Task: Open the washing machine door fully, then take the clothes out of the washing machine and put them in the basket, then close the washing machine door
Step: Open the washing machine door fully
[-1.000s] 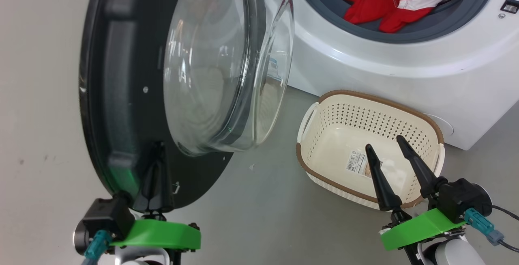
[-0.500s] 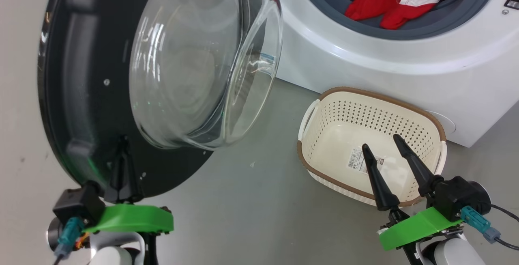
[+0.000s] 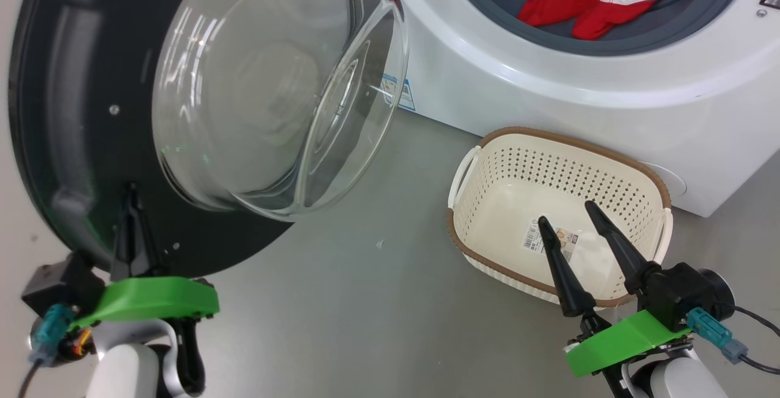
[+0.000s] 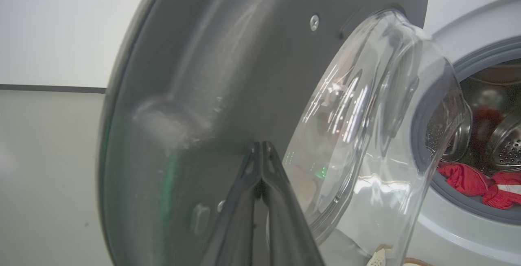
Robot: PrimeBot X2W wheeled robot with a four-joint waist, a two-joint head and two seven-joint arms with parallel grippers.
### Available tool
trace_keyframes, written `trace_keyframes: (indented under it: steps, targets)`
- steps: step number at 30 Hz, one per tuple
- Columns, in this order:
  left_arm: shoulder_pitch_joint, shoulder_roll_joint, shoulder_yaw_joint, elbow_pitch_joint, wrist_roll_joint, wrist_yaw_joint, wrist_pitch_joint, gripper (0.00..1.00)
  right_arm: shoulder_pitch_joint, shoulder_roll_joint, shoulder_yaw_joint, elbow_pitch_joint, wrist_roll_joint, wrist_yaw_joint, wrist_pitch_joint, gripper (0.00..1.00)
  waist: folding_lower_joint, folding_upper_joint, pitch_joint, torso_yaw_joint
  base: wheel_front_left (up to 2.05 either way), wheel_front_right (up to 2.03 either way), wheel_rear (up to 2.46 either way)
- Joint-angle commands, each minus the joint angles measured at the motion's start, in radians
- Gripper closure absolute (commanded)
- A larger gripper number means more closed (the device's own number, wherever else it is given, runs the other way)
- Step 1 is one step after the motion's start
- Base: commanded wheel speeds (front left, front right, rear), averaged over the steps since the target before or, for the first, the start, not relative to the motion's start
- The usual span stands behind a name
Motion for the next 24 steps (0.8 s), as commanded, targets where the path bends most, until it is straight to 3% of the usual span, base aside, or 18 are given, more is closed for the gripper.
trace_keyframes:
  steps: [1,24]
  targets:
    - [-0.040,0.029,0.069,-0.007,0.007,-0.005,-0.012,1.00,-0.013,0.003,0.028,-0.033,-0.020,0.005,0.004,0.00,0.0000,0.0000,0.003,0.000,0.00,0.00,0.00]
    - [-0.247,0.007,0.320,0.240,0.049,-0.143,-0.012,1.00,-0.018,0.003,0.036,-0.090,-0.056,0.005,0.055,0.00,0.0000,0.0000,0.060,-0.019,0.00,0.00,0.00]
